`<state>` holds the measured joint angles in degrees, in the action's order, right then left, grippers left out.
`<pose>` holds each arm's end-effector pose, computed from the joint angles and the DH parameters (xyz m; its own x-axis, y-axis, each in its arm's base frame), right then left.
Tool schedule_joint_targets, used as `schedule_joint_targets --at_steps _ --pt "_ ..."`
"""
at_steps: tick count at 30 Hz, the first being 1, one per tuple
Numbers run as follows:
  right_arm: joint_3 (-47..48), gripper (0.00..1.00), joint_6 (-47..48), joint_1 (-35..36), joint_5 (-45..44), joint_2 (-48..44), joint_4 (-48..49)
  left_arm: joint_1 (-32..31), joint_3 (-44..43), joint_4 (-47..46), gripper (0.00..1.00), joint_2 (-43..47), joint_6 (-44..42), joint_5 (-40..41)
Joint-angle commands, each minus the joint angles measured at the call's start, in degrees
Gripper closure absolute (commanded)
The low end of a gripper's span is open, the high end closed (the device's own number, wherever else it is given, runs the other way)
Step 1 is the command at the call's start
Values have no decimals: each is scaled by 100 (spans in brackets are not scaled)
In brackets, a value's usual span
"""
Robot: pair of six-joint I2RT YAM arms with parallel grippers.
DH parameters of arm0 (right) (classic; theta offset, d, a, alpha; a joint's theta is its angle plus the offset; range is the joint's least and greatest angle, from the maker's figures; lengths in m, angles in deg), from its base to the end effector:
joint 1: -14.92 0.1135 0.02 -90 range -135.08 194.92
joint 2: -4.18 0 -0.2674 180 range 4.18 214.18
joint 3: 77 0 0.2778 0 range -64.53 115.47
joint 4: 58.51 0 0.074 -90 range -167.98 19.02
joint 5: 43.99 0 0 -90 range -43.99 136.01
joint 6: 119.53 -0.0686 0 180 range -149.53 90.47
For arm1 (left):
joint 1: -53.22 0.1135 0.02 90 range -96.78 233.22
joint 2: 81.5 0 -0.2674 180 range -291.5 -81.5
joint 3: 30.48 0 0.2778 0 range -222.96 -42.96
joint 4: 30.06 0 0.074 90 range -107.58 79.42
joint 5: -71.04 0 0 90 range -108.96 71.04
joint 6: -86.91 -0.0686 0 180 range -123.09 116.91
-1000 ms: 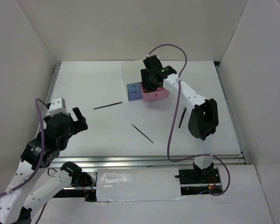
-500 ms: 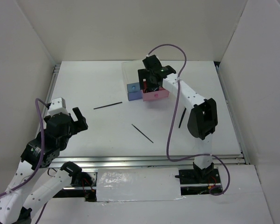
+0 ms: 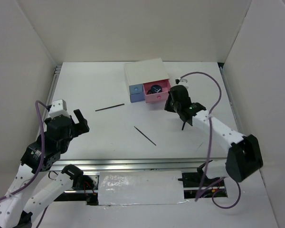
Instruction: Organize the makeup
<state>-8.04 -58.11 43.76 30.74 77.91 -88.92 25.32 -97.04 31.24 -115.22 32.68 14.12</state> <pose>0.3035 0.1465 0.2663 -0.5756 0.2099 -0.7903 -0.0016 0.9662 0.2578 0.1471 -0.0355 0.3499 -0.3230 -0.3832 -0.8654 -0.2721 0.9134 -0.3029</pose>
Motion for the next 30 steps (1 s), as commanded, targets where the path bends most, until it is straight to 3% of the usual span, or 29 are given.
schedule_joint_targets --at_steps 1,11,30 --pt "-165 100 -683 -326 418 686 1046 30 -23 -188 1 -30 -132 5" --pt "1029 100 -1291 -440 -108 1951 1143 30 -14 -197 1 49 -131 23" --pt "2481 100 -1308 -721 506 3454 1257 39 -6 -250 1 -3 -193 -56"
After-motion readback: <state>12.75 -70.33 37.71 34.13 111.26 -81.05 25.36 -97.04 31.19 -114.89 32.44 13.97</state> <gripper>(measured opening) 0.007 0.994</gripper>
